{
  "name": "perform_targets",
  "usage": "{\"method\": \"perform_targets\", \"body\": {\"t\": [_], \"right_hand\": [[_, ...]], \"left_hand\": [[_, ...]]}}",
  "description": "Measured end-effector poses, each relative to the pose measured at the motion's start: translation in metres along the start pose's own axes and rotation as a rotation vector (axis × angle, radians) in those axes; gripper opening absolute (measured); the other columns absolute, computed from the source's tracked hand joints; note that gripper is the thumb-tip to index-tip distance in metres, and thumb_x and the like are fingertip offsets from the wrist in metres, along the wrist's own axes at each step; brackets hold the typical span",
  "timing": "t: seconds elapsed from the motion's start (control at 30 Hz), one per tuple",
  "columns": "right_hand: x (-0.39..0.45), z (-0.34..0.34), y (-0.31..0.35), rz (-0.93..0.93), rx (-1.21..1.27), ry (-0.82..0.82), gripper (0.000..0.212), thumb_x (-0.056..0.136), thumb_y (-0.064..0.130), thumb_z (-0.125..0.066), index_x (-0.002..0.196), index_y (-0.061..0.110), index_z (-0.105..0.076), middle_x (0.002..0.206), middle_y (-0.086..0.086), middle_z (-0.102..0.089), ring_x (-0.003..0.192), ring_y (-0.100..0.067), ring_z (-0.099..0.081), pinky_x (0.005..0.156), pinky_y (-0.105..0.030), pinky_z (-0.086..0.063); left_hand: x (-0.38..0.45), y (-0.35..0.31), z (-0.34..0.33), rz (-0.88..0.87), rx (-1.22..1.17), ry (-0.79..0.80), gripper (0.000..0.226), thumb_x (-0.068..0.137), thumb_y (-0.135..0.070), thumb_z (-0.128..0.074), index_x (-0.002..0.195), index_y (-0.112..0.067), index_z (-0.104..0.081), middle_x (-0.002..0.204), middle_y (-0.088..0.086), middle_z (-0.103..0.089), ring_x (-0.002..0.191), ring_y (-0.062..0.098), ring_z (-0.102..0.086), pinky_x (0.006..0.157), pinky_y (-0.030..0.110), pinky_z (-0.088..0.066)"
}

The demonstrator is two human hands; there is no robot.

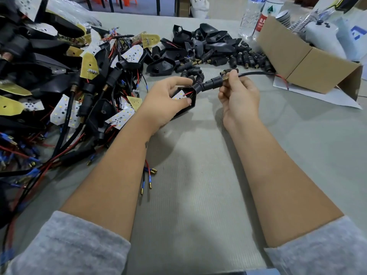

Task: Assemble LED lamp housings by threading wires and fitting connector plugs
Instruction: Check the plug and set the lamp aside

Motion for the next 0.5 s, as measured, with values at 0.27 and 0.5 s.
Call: {"method": "perform_targets", "body": {"t": [0.27, 0.5], "right_hand": [[-0.001, 0.005, 0.002, -0.008, 0.014, -0.057, 0.024, 0.101, 0.017, -0.052, 0.078, 0.010, -0.051, 0.065, -0.003, -0.054, 0.053, -0.011, -0.050, 0.054, -0.021, -0.046], [0.000, 0.008, 0.006, 0.041, -0.007, -0.083, 0.026, 0.100, 0.015, -0.054, 0.075, 0.011, -0.051, 0.062, -0.002, -0.052, 0.051, -0.009, -0.049, 0.054, -0.020, -0.046]], "left_hand": [[-0.001, -0.002, 0.006, 0.012, -0.096, -0.063, 0.028, 0.087, 0.001, -0.068, 0.103, -0.021, -0.067, 0.101, -0.001, -0.071, 0.082, 0.009, -0.068, 0.075, 0.024, -0.058], [0.000, 0.005, 0.013, 0.102, -0.139, -0.106, 0.024, 0.097, -0.015, -0.054, 0.092, -0.026, -0.074, 0.084, -0.002, -0.069, 0.066, 0.011, -0.066, 0.060, 0.026, -0.055]]}}
Point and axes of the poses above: each hand's wrist, its own x-axis towards the middle knuckle, its own z-axis out of the back of the hand, y = z × x, the point moved 10 cm from there along x, towards the middle knuckle
